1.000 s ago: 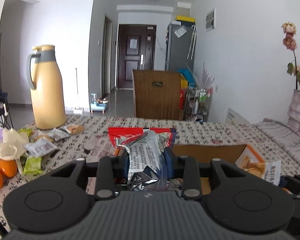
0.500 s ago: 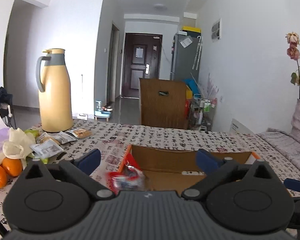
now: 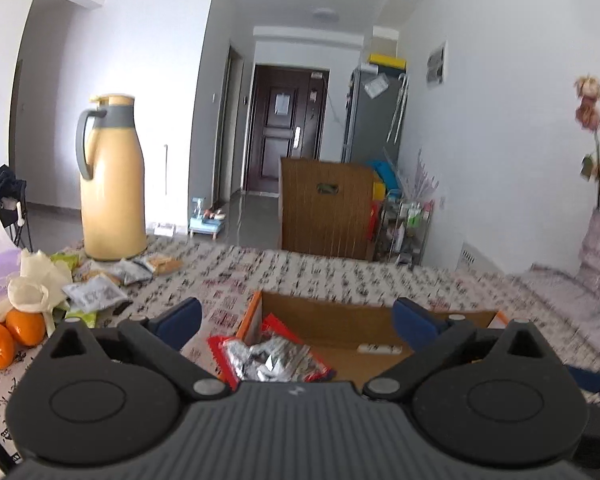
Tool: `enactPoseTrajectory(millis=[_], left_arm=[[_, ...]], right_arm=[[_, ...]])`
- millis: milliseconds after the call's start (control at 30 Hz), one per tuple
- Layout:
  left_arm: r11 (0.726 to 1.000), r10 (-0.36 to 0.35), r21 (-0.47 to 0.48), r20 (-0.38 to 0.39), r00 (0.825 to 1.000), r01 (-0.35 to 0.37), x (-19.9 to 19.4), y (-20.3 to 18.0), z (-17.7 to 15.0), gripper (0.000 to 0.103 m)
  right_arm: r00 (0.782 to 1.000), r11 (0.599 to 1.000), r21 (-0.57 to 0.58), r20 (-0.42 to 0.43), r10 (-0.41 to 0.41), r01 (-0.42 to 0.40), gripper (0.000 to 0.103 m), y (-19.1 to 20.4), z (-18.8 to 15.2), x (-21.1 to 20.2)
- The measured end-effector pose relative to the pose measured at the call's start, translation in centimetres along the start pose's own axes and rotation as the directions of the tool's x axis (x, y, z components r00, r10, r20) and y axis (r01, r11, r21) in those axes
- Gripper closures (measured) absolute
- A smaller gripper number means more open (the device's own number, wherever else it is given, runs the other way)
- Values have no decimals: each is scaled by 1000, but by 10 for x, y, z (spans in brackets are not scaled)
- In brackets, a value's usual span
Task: Organize snacks
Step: 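Move both tools back over the snack pile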
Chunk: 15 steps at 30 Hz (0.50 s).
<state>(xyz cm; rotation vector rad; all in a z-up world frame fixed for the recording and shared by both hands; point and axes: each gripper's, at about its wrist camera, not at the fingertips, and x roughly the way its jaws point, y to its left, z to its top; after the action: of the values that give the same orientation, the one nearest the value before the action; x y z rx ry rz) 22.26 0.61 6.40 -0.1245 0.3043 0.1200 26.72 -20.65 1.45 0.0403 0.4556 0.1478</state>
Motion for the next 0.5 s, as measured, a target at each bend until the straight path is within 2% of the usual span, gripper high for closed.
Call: enactPoseTrajectory(millis=[267,500], left_arm=[[999,-47,5,79,996,46,-45,-6,17,0],[997,-81,5,86,993,81,-74,-8,17,0]], right_arm=[[998,999,-11,52,31,-30,0,3,9,-35],[996,998,-19,64,56,-55,0,-1,3,-72]])
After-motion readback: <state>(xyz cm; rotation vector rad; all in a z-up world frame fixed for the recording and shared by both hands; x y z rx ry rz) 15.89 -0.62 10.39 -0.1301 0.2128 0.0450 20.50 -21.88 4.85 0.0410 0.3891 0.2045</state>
